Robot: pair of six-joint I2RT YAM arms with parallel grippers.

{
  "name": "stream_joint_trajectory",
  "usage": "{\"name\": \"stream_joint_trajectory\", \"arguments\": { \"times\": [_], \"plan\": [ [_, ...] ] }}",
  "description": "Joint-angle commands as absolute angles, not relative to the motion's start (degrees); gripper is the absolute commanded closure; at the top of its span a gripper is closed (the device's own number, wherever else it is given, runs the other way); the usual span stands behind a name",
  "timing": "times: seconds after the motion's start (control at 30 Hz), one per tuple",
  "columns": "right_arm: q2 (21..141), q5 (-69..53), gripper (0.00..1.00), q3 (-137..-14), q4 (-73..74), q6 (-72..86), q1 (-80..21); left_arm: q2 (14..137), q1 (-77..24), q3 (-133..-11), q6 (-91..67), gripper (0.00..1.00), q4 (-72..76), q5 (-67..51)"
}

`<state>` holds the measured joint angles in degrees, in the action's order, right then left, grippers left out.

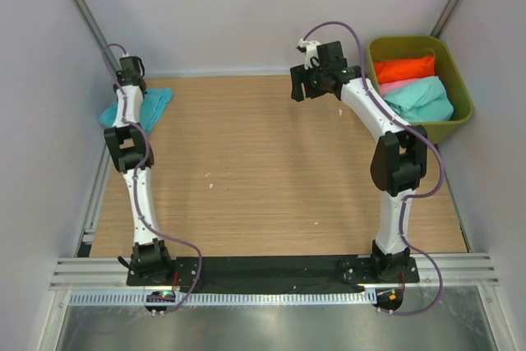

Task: Fold and stack the t-shirts
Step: Neatly place the folded tshirt to the corner

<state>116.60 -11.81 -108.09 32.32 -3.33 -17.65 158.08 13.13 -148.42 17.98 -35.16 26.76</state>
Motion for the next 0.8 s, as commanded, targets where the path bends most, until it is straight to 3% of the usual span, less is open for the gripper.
{"name": "stream_joint_trajectory", "arguments": {
  "times": [0.0,0.77],
  "plan": [
    [112.59,-10.02,0.30,-110.04,32.25,-5.27,-18.98,159.08,11.96,-151.70,16.61,1.00,-29.89,30.76],
    [112.76,-9.05,0.28,-109.95,31.82,-5.80,-20.48,158.47,12.30,-150.56,15.03,1.00,-29.36,36.47]
  ]
}}
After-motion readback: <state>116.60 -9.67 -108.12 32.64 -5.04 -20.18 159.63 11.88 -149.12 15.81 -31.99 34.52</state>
